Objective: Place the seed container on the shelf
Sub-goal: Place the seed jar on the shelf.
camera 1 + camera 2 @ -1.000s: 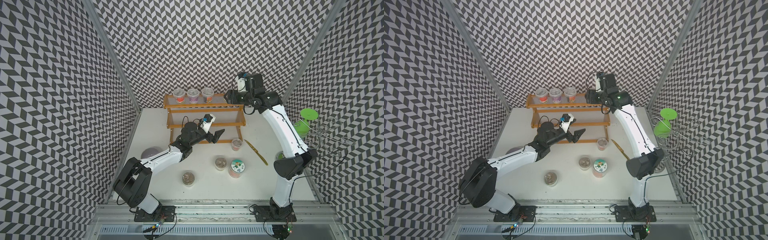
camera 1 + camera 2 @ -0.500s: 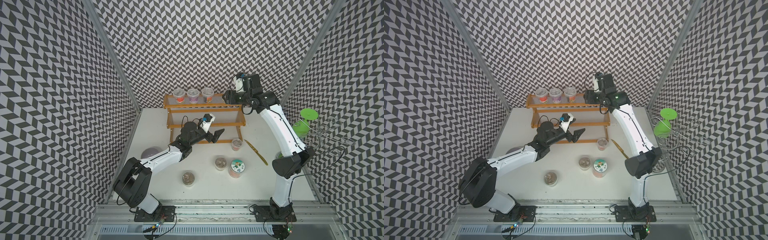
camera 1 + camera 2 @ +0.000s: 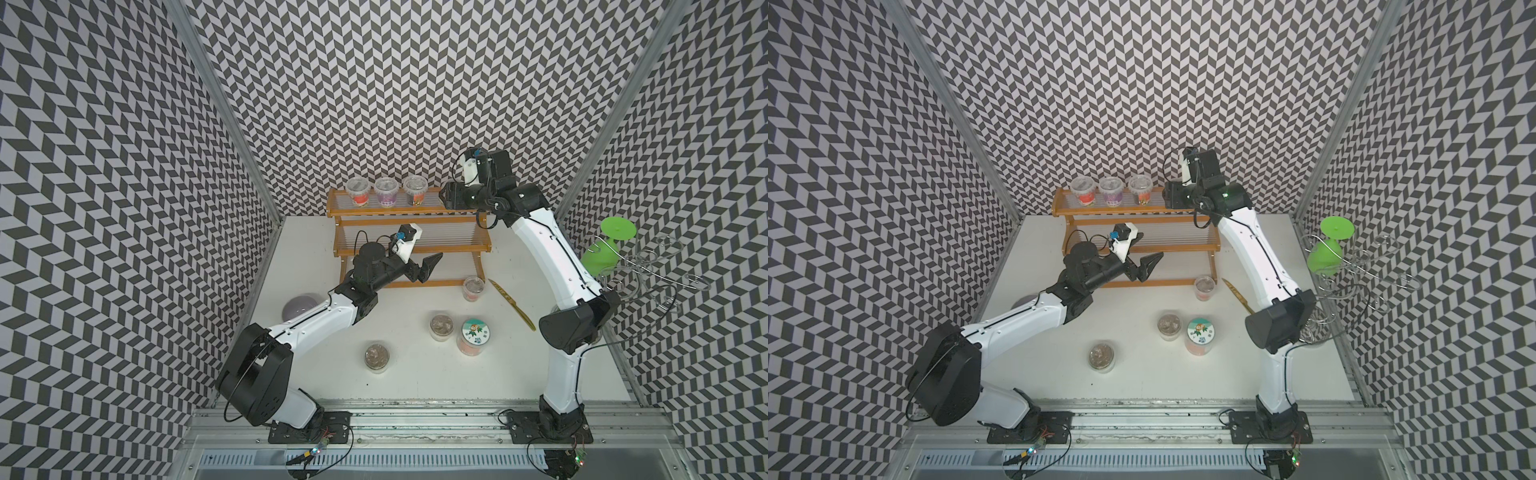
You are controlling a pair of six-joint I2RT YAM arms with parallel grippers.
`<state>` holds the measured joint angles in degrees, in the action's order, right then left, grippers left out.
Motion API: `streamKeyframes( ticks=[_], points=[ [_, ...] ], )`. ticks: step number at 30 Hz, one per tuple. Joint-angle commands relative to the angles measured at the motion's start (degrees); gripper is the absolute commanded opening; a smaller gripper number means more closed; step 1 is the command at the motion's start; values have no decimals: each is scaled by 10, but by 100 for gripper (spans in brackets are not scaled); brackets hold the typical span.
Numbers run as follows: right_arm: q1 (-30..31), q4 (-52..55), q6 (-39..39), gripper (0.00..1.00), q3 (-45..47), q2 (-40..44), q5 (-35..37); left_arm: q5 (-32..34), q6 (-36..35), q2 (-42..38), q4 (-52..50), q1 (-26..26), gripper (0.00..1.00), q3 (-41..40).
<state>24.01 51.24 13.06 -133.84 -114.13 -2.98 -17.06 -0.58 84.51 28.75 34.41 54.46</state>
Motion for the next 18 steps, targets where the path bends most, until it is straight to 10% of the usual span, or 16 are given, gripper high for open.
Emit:
streamKeyframes(
  ticks=[1,18],
  points=[
    [10,-30,-7,70,-21,-15,7,9,6,-15,11,-6,91,-8],
    [15,-39,-9,73,-44,-29,26,-5,14,-2,5,-8,91,9]
  ],
)
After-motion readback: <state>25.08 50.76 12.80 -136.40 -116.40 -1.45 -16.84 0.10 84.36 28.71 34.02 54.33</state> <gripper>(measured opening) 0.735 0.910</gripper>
